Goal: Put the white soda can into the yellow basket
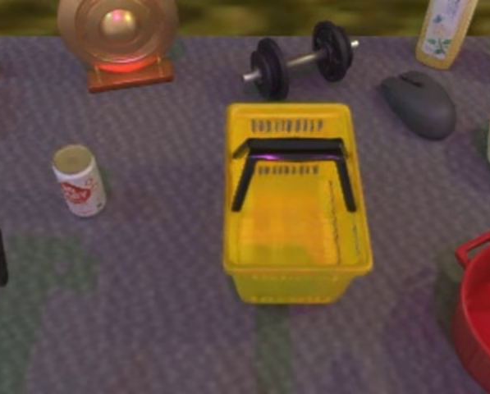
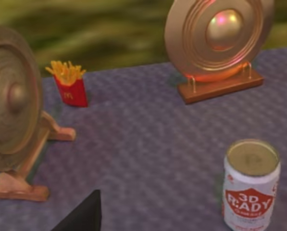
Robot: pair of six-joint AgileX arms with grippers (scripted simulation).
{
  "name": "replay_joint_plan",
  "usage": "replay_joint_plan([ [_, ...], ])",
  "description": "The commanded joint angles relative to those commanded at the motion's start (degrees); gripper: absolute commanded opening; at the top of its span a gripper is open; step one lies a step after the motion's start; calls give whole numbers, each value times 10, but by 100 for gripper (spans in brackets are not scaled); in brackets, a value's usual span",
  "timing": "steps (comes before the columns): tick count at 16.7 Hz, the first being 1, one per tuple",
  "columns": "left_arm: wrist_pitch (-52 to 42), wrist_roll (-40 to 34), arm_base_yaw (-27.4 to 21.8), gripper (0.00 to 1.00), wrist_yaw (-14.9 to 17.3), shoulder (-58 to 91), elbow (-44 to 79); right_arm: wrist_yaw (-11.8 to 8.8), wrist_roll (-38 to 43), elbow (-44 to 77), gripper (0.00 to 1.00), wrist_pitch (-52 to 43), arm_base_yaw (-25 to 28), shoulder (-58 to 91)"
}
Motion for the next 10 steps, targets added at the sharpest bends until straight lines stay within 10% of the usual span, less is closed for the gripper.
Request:
replay_joint_plan([
  [10, -332, 177, -40, 100, -3, 592, 461, 0, 0, 0, 100, 0, 0, 0],
])
